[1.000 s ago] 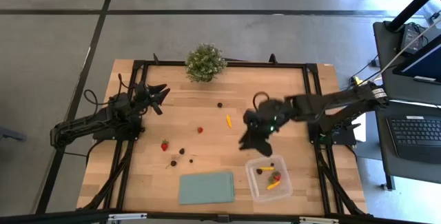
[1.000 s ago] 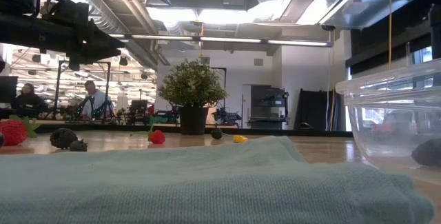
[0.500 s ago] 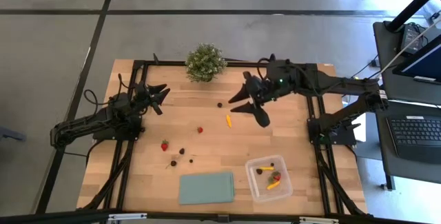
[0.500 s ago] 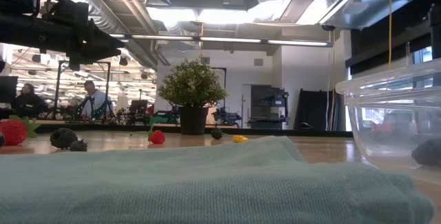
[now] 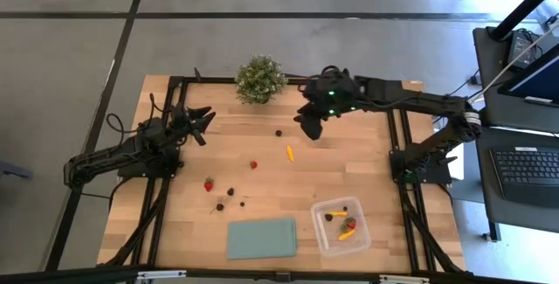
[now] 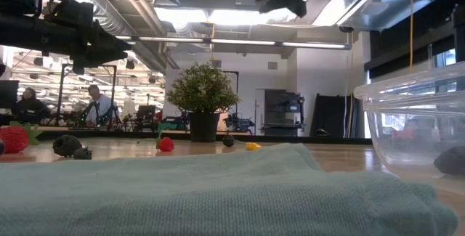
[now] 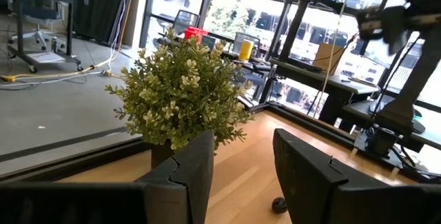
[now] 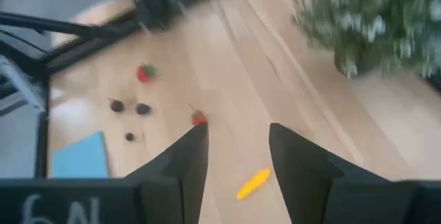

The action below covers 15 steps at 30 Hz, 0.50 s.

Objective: Pick and placing Produce into tupperware
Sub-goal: Put the yellow corn into the transparent bin

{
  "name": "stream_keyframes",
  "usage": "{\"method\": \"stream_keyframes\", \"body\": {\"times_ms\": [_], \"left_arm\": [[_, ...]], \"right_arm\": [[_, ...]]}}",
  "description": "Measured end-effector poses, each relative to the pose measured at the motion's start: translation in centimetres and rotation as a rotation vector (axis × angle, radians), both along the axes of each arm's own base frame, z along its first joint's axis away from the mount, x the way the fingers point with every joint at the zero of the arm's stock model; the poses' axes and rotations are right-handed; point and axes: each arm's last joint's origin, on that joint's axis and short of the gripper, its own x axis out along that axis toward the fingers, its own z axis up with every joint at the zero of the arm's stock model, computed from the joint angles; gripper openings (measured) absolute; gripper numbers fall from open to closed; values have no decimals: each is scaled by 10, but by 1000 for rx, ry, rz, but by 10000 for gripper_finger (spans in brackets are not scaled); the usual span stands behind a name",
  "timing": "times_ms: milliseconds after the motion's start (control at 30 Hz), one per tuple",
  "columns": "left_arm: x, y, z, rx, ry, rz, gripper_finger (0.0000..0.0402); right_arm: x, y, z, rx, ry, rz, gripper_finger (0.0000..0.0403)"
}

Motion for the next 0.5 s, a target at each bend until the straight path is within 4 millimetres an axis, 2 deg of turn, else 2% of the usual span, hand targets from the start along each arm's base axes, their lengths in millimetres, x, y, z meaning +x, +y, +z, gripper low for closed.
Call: {"method": "stream_keyframes", "body": {"times_ms": [100, 333, 500], "left_arm": [[0, 0, 0, 0, 0, 2, 143], [0, 0, 0, 0, 0, 3, 143], [0, 0, 0, 1, 1, -2, 143]], "right_arm": [[19, -4, -12, 57, 102, -37, 156], [69, -19, -50, 112, 467, -177, 156], [98, -25, -89, 160, 573, -234, 156]]}}
